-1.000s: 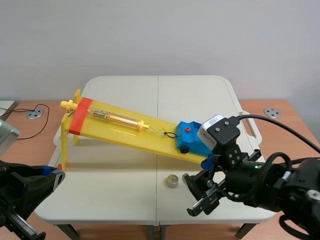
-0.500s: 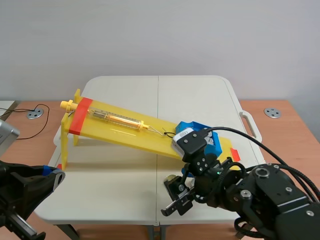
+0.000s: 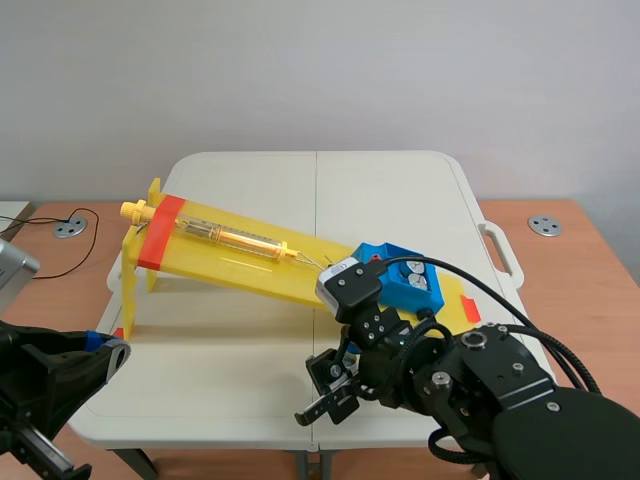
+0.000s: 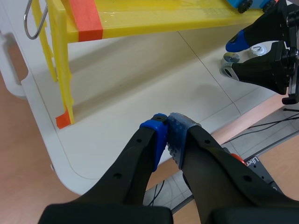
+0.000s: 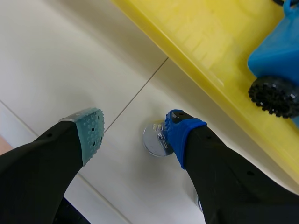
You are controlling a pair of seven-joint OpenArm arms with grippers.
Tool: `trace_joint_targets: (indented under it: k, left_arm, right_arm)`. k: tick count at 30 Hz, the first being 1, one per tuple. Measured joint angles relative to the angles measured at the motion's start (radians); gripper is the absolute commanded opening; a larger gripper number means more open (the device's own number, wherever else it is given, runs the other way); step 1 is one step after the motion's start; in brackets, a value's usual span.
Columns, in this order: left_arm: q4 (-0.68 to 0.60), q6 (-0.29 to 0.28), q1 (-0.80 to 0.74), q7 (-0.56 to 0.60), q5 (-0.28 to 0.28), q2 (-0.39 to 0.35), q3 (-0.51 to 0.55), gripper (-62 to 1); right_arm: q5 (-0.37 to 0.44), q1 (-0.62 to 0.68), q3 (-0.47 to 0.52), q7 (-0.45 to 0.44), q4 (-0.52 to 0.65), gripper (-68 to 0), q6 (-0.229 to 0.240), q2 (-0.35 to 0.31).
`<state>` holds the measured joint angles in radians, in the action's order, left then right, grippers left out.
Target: Place the four metal weights on the blue cart on the ramp.
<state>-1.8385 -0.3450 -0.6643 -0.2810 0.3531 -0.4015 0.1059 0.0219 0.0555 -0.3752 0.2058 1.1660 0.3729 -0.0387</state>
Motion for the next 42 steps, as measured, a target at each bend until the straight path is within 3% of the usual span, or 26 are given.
trace_joint_targets:
  k: [3,10,21,31,37,42]
  left_arm:
    - [0.0,0.0,0.0,0.0,0.0,0.0,0.0,-57.1]
    - [0.0,0.0,0.0,0.0,0.0,0.0,0.0,-57.1]
    - [0.0,0.0,0.0,0.0,0.0,0.0,0.0,-57.1]
    - [0.0,0.0,0.0,0.0,0.0,0.0,0.0,-57.1]
    - [0.0,0.0,0.0,0.0,0.0,0.0,0.0,-57.1]
    - [0.0,0.0,0.0,0.0,0.0,0.0,0.0,-57.1]
  right_arm:
    - [0.0,0.0,0.0,0.0,-0.004,-38.1,-0.003,0.0]
    - [0.0,0.0,0.0,0.0,-0.004,-47.6,-0.004,0.0]
    - [0.001,-0.003,0.0,0.0,-0.024,-47.8,-0.037,0.0]
    - [0.001,-0.007,0.0,0.008,-0.024,-66.9,-0.08,0.0]
    - [0.017,-0.008,0.0,0.011,-0.023,-66.9,-0.085,-0.009]
    - [0.089,0.024,0.002,0.052,0.05,-66.9,-0.085,-0.07]
